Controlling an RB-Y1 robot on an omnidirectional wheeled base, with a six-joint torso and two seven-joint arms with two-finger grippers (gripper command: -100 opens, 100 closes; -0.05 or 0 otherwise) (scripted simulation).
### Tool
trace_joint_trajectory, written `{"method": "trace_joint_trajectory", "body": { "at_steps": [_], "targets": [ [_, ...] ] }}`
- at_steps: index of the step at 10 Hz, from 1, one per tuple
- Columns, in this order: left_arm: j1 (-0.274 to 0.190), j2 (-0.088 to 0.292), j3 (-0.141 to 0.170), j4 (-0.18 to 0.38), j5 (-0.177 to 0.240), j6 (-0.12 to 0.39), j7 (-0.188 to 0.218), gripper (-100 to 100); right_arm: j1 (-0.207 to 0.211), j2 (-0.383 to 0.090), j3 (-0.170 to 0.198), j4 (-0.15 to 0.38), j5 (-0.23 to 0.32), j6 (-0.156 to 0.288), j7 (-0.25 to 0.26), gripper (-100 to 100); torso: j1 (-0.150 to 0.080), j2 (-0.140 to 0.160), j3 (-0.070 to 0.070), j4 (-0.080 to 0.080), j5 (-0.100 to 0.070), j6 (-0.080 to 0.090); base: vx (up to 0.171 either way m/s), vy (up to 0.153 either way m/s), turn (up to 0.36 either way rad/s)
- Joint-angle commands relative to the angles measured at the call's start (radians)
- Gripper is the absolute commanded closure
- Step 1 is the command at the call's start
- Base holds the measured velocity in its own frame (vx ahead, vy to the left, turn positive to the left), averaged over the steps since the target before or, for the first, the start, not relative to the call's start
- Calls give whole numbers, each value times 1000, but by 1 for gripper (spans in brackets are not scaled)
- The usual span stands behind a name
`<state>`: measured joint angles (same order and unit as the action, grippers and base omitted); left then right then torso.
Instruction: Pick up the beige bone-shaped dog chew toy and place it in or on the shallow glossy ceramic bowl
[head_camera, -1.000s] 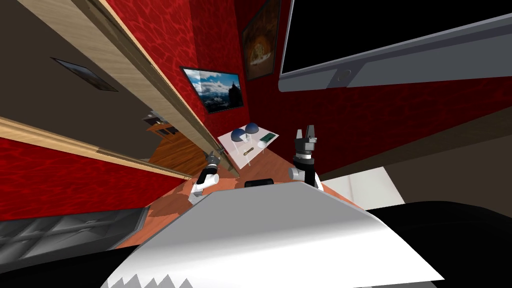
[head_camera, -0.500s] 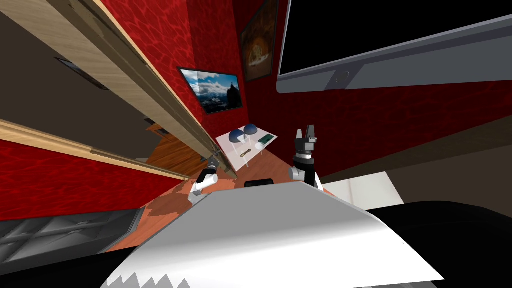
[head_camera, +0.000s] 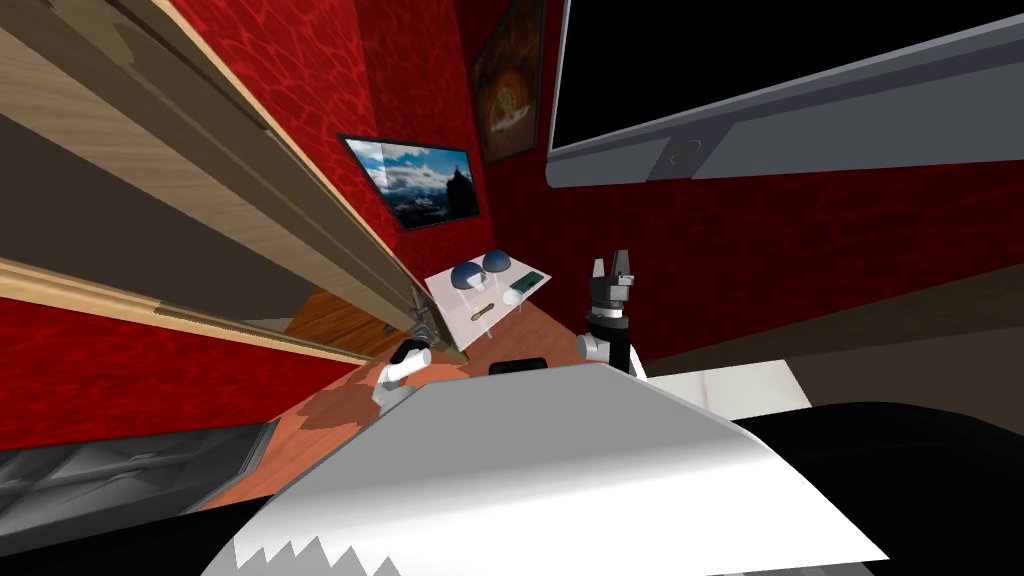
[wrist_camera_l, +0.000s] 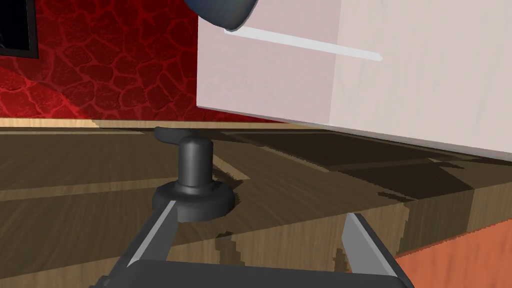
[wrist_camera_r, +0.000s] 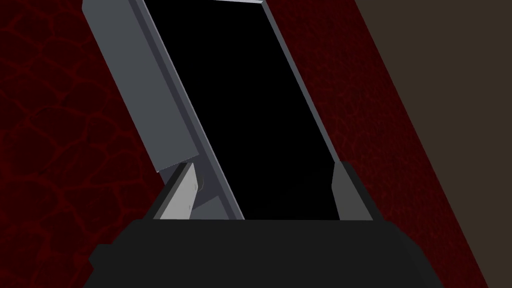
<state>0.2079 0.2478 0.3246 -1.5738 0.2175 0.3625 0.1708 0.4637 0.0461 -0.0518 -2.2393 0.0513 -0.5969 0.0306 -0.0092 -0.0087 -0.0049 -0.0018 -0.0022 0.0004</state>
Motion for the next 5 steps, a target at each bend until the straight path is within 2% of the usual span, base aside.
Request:
{"method": "trace_joint_trajectory", "body": {
  "at_steps": [1, 2, 3, 4, 5],
  "targets": [
    [-4, 6, 20, 46, -9, 50, 11, -100, 0, 0, 0, 0, 0, 0, 0, 0, 0, 0, 0, 0, 0, 0, 141, -176, 15],
    [-4, 6, 20, 46, -9, 52, 11, -100, 0, 0, 0, 0, 0, 0, 0, 0, -2, -1, -1, 0, 0, 0, 98, -163, 16],
    [-11, 14, 34, 79, -16, 85, 19, -100, 0, 0, 0, 0, 0, 0, 0, 0, -1, 1, 0, 0, 0, 0, 127, -203, 3],
    [-17, 21, 48, 103, -24, 116, 27, -100, 0, 0, 0, 0, 0, 0, 0, 0, -4, 0, 0, 0, -1, 0, 183, -235, 17],
    [-17, 21, 48, 111, -24, 116, 27, -100, 0, 0, 0, 0, 0, 0, 0, 0, -6, -3, -2, -1, -1, 0, 162, -170, 17]
  ]
}}
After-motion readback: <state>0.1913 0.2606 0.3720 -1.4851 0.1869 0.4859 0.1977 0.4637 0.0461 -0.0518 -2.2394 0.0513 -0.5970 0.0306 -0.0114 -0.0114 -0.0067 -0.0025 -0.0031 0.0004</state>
